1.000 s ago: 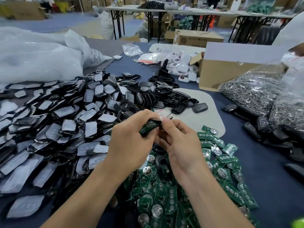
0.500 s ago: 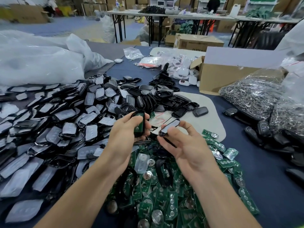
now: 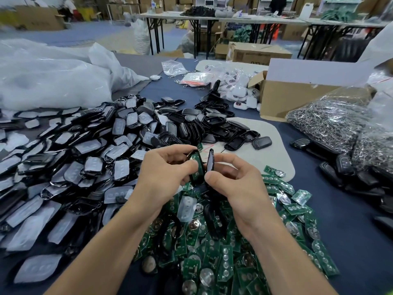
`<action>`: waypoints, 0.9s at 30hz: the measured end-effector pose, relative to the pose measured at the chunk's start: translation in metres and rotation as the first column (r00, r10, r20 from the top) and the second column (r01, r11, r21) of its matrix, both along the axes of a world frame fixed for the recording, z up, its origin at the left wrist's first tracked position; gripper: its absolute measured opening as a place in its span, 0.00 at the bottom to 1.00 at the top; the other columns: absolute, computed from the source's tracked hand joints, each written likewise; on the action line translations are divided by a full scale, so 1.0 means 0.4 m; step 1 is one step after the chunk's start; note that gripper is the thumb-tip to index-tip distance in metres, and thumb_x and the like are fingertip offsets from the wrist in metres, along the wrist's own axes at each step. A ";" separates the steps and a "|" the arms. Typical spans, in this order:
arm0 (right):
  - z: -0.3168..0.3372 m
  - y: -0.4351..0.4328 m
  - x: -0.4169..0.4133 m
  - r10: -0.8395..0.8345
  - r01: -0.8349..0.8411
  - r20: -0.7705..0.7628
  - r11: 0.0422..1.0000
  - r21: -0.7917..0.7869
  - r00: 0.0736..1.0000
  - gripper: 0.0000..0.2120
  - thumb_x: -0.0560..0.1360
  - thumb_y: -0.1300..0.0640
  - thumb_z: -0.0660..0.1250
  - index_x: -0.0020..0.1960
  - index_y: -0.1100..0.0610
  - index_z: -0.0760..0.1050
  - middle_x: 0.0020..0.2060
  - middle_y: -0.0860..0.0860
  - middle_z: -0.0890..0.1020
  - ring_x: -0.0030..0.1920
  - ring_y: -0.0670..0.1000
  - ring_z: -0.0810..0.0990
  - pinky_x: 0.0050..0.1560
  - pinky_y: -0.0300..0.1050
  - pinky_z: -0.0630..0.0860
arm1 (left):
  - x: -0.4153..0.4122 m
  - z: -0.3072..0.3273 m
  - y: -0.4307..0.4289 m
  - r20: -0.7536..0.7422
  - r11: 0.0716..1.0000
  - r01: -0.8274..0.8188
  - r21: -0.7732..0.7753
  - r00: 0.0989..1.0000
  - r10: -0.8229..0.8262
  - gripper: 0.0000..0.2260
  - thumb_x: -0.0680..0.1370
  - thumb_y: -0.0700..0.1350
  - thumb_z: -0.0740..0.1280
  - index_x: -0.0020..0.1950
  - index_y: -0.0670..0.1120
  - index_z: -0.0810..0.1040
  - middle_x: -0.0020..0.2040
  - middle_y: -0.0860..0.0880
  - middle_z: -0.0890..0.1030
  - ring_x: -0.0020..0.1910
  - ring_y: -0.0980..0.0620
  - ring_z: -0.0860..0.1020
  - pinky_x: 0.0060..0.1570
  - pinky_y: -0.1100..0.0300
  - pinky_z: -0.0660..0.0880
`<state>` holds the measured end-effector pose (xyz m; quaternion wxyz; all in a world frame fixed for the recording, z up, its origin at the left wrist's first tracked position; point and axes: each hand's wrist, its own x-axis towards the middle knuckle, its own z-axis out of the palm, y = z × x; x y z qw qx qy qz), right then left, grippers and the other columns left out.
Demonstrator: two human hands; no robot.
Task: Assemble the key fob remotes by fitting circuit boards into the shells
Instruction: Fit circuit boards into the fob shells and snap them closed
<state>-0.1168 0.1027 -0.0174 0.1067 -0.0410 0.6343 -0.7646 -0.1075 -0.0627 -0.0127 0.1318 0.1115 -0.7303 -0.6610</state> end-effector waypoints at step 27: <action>-0.009 0.010 -0.008 0.008 0.090 -0.308 0.949 0.302 0.951 0.18 0.63 0.64 0.84 0.48 0.48 0.87 0.41 0.45 0.88 0.45 0.46 0.87 0.52 0.46 0.83 | 0.013 0.011 -0.009 -0.057 0.966 0.251 0.065 0.967 -0.247 0.20 0.61 0.41 0.83 0.53 0.46 0.89 0.44 0.39 0.87 0.40 0.45 0.86 0.44 0.59 0.83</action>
